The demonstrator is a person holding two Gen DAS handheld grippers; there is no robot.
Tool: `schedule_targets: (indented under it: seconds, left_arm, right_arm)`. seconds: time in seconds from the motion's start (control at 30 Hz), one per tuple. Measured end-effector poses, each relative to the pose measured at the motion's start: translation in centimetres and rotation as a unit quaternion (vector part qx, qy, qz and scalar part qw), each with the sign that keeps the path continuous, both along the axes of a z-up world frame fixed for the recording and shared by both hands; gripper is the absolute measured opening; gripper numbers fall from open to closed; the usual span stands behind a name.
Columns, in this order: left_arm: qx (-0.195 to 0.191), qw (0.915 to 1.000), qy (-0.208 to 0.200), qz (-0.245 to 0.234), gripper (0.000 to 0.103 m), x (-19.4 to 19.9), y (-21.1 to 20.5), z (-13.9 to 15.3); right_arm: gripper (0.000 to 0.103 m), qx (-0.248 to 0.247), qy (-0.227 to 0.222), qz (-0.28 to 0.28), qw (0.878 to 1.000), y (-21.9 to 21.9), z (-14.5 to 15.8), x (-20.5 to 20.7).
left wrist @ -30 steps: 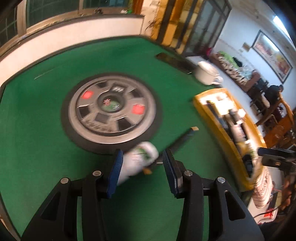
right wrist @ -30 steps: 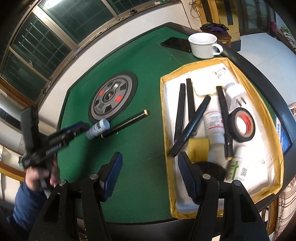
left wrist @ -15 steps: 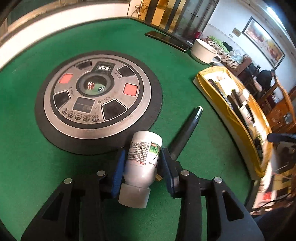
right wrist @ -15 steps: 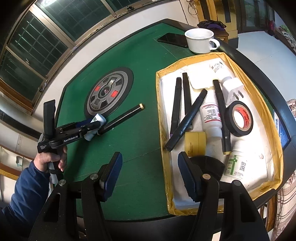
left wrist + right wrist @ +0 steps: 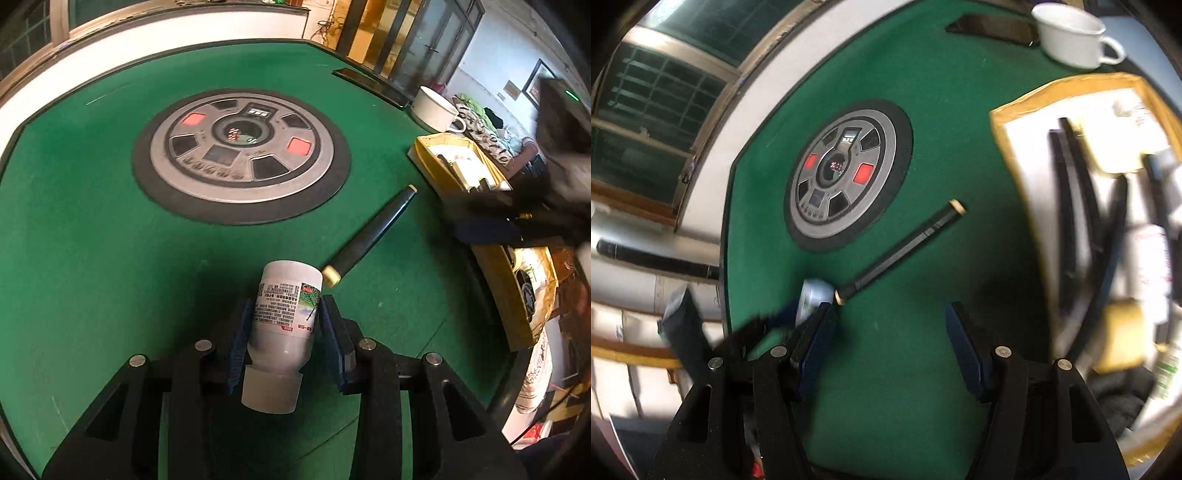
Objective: Organize rigid objects
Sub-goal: 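Grasp the green-label white bottle with the left gripper while the right gripper grasps a black marker, then carry the white bottle and black marker over the tray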
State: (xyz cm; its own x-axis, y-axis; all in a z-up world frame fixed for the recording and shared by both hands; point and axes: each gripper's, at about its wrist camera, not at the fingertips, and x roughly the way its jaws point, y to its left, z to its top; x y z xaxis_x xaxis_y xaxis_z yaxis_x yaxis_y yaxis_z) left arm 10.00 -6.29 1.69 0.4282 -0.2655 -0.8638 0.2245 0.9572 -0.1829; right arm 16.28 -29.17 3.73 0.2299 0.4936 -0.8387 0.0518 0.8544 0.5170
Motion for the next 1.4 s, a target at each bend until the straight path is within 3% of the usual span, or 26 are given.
schedule_targets:
  seconds: [0.17, 0.37, 0.4, 0.53, 0.8, 1.07, 1.4]
  left_arm:
    - [0.008, 0.9999, -0.006, 0.007, 0.035, -0.8, 0.6, 0.0]
    - [0.019, 0.9997, -0.013, 0.004, 0.035, -1.2, 0.5, 0.0]
    - [0.021, 0.9997, -0.015, 0.003, 0.035, -1.3, 0.4, 0.0]
    - [0.035, 0.9991, -0.025, -0.001, 0.035, -1.6, 0.0, 0.0]
    - [0.054, 0.9978, -0.039, -0.002, 0.035, -2.0, -0.5, -0.1]
    - [0.069, 0.9966, -0.045, -0.005, 0.035, -2.9, -1.1, 0.1]
    - [0.093, 0.9937, -0.063, 0.005, 0.035, -3.8, -2.0, 0.1]
  right_arm:
    - [0.057, -0.035, 0.029, -0.016, 0.999, 2.3, -1.9, 2.9]
    - [0.054, -0.152, 0.029, 0.006, 0.988, 5.7, -2.8, 4.2]
    - [0.045, -0.172, 0.021, 0.020, 0.985, 6.5, -2.7, 4.2]
    - [0.028, -0.221, -0.005, 0.062, 0.973, 7.7, -2.7, 3.3]
    - [0.014, -0.189, -0.012, 0.074, 0.979, 5.5, -2.8, 0.1]
    - [0.014, -0.176, -0.012, 0.090, 0.980, 4.2, -3.1, -4.0]
    - [0.014, -0.216, -0.040, 0.121, 0.968, 5.4, -3.3, -5.8]
